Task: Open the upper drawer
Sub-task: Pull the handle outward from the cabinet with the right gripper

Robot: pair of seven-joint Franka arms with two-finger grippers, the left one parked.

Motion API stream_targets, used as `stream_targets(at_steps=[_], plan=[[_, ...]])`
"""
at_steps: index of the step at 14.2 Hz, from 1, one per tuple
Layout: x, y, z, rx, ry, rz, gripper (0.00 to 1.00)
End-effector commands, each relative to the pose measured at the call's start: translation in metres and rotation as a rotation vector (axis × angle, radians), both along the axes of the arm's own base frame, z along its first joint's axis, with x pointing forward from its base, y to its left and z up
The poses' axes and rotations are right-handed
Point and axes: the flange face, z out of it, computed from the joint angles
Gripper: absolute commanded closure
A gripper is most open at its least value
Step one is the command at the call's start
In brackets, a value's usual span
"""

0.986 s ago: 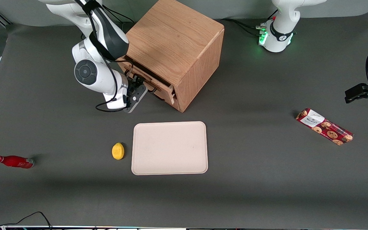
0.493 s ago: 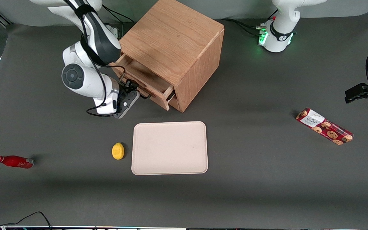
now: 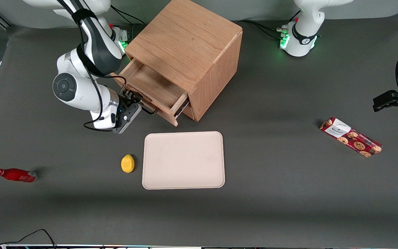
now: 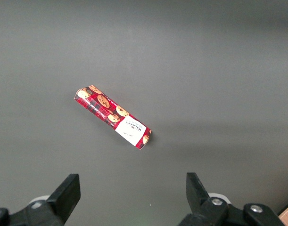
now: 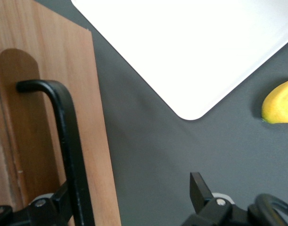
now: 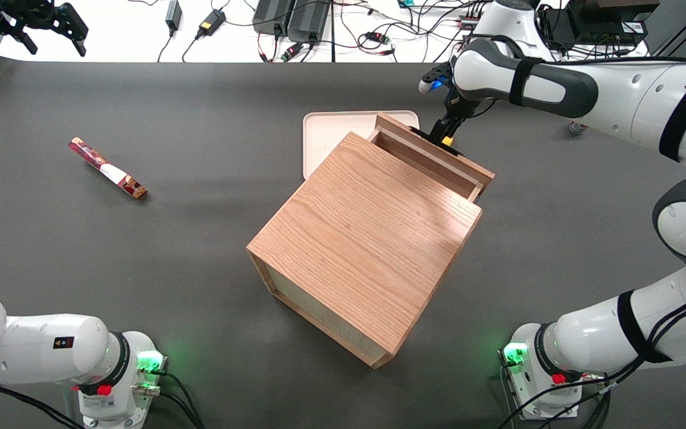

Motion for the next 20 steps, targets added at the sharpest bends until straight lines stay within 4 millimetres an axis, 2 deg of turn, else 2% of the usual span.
stream_targets(at_steps=[1,15,19,20], plan=[[0.018,-0.007,-0.003,0.000,-0.010,0.023,0.00],[0.065,-0.055,0.005,0.001,-0.072,0.000,0.00],[0.069,-0.059,0.005,-0.010,-0.078,0.002,0.00],[0.071,-0.066,0.004,-0.015,-0.079,-0.007,0.00]])
